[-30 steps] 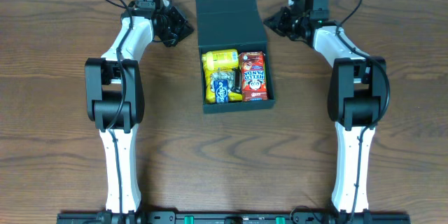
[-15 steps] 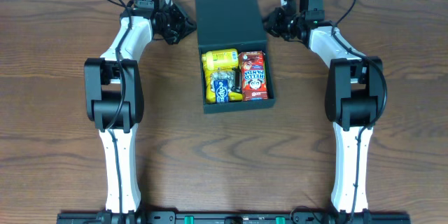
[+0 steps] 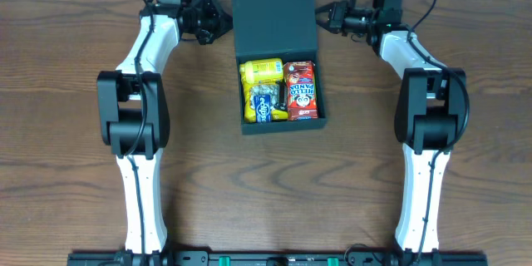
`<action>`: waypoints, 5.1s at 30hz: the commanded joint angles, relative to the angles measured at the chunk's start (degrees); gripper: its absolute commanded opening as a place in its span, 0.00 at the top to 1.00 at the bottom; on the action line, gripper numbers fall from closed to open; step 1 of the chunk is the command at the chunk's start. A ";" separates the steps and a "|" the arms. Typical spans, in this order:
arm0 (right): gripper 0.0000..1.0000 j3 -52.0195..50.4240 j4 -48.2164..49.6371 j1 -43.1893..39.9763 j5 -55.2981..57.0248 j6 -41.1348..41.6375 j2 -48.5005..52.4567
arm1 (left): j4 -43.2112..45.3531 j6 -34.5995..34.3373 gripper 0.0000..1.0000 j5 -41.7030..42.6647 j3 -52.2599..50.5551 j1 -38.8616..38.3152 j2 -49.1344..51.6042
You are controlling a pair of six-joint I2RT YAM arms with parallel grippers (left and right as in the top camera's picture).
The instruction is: Pack container
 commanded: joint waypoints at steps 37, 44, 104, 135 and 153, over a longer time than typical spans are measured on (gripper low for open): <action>0.98 1.22 -9.60 2.14 -13.64 2.10 -6.71 | -38.21 28.48 0.94 -11.02 1.51 -2.84 -22.03; 0.98 1.25 -10.21 0.52 2.84 -0.46 -6.99 | -37.62 28.00 0.94 -14.53 1.51 -2.80 -22.38; 0.01 -61.70 -72.17 3.61 50.80 -16.81 -127.03 | -42.80 21.55 0.45 -23.65 -63.47 -2.84 -114.09; 0.01 -61.88 -71.52 3.61 50.84 1.86 -127.03 | -42.53 18.40 0.05 -26.36 -63.47 -2.69 -114.29; 0.01 -61.88 -71.52 3.61 50.84 1.86 -127.03 | -1.66 27.54 0.05 -43.71 -94.82 13.44 -130.01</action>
